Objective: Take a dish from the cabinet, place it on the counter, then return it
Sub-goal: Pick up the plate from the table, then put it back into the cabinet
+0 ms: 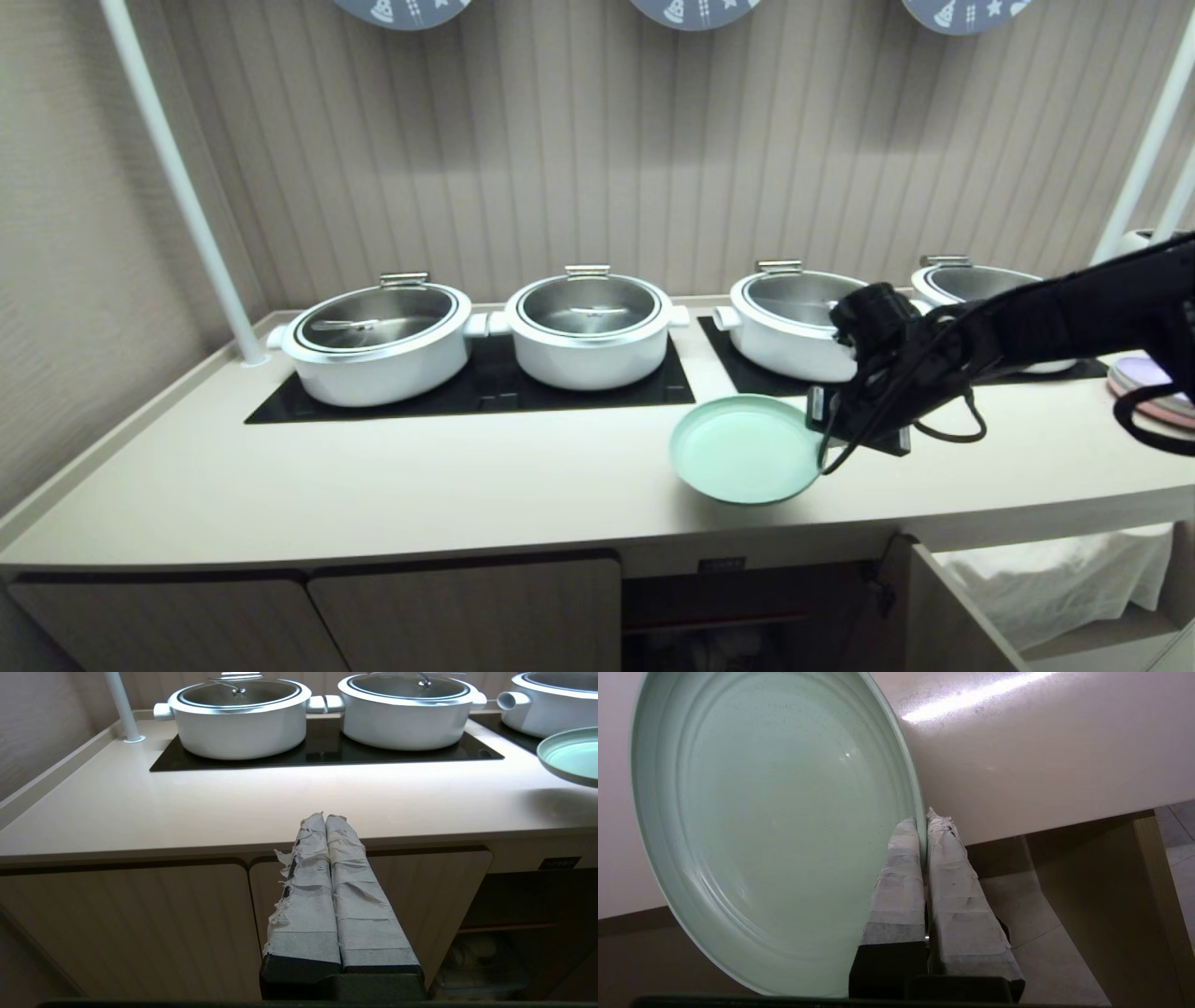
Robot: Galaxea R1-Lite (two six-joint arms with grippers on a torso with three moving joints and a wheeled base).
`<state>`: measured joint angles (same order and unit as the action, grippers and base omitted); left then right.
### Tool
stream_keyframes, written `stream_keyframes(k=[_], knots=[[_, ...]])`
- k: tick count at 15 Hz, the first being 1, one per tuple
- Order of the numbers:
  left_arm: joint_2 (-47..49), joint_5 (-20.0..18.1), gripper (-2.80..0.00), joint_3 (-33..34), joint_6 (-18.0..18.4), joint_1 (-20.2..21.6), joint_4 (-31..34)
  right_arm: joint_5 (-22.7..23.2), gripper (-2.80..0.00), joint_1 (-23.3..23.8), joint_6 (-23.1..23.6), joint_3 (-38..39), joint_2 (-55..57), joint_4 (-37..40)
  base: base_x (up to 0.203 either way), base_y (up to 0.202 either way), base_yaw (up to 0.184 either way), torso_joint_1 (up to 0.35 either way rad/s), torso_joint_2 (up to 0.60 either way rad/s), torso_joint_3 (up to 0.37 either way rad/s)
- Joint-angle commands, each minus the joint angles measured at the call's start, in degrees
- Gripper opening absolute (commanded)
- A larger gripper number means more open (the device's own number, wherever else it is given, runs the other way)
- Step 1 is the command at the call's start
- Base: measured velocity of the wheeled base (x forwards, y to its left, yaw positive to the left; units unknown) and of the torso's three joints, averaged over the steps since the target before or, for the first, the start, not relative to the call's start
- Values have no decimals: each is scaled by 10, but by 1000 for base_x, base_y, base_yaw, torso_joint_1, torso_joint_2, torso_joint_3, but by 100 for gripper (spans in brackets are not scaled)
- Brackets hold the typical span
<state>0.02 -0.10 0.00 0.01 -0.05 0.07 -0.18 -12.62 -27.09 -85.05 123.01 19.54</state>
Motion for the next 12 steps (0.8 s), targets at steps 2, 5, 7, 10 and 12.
stream_keyframes(k=[2, 5, 7, 10, 12], knots=[[0, 0, -280, 0, 0, 0, 0, -3, -280, -6, -2, 31, -39, 0, 0, 0, 0, 0, 0, 0], [0, 0, -280, 0, 0, 0, 0, -18, -280, -18, -25, 78, -80, -6, 0, 0, 0, 0, 0, 0], [0, 0, -280, 0, 0, 0, 0, -35, -280, -25, -45, 103, -105, -8, 0, 0, 0, 0, 0, 0], [0, 0, -280, 0, 0, 0, 0, -36, -280, -27, -53, 156, -155, -9, 0, 0, 0, 0, 0, 0], [0, 0, -280, 0, 0, 0, 0, -35, -280, -26, -53, 184, -186, -9, 0, 0, 0, 0, 0, 0]])
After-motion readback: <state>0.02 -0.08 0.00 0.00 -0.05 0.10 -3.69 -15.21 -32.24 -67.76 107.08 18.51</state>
